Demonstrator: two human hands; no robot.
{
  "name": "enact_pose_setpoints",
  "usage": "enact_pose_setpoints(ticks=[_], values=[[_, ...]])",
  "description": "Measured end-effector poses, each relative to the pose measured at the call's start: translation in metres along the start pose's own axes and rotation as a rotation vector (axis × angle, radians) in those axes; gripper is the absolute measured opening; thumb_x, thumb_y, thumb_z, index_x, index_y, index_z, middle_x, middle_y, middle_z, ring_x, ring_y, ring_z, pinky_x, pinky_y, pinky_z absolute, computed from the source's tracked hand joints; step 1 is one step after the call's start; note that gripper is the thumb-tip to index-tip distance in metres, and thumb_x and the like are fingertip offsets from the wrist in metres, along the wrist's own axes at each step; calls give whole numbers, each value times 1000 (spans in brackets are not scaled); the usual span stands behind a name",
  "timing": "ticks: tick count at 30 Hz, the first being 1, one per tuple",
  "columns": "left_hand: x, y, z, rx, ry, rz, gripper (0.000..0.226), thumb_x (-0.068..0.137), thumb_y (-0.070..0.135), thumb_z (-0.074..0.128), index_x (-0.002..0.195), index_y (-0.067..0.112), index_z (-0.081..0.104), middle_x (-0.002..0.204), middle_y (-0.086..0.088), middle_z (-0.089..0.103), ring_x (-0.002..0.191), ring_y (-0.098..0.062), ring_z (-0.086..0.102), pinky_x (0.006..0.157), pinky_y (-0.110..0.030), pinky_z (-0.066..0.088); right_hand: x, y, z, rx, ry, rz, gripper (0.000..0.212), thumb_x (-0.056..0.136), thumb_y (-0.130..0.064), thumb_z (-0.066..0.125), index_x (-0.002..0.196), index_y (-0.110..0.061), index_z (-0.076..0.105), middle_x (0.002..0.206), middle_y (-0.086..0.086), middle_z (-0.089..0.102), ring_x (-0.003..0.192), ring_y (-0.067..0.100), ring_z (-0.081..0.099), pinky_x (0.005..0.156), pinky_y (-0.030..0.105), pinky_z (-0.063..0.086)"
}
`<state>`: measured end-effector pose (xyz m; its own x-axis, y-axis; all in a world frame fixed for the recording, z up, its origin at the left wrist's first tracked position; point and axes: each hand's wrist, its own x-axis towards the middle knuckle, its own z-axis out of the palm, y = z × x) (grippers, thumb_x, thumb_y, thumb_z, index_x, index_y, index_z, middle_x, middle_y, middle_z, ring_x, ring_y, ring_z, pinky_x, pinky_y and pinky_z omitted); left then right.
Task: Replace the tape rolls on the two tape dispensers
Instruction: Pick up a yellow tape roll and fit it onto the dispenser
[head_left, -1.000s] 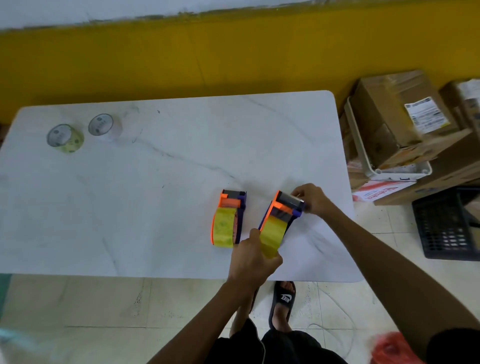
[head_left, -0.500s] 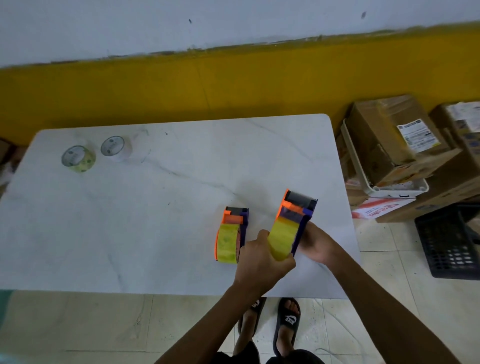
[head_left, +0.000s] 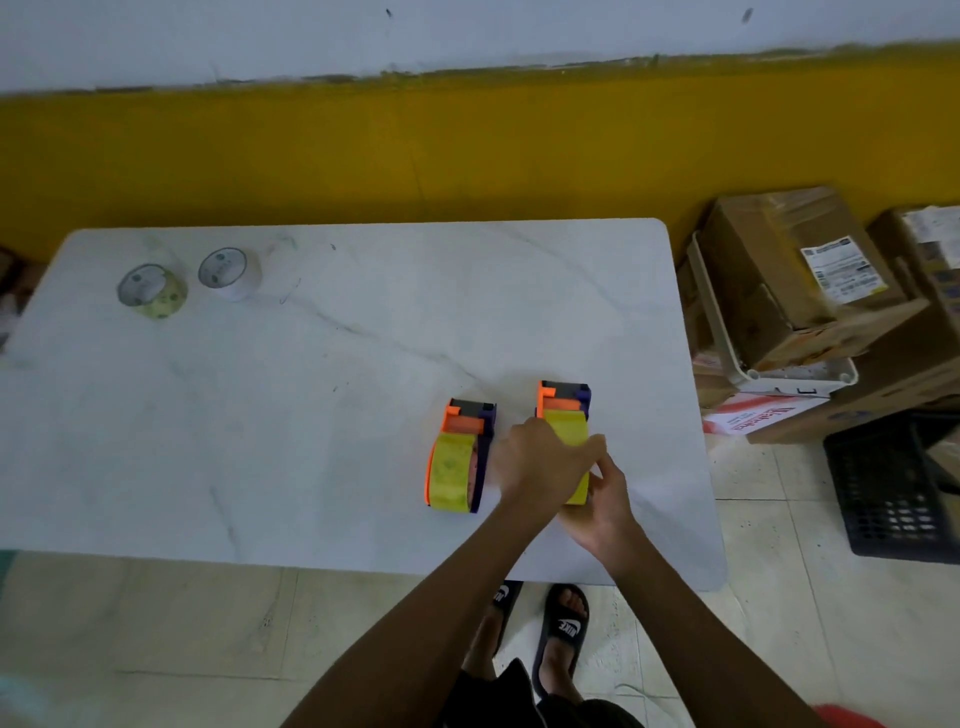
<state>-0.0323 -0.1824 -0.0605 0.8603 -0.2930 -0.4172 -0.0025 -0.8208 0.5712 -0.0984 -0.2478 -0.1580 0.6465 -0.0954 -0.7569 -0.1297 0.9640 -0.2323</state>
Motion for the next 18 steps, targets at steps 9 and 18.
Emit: enact_pose_setpoints(ticks=[9,18], values=[[14,-13,21,-9,-3,-9,48,65,59,61,53,14,49,50,1,50,46,-16,50,44,-24,36,0,4,-2,25,129,72,59,96,-56,29,122,-13,59,102,15,73,98,29,69,77,40,60],[30,-18,18,17,-63,-13,48,69,54,64,56,14,40,51,2,42,46,-16,43,43,-21,30,-32,-7,-12,-389,320,329,92,92,-70,16,106,12,56,100,29,65,90,38,63,70,43,50]])
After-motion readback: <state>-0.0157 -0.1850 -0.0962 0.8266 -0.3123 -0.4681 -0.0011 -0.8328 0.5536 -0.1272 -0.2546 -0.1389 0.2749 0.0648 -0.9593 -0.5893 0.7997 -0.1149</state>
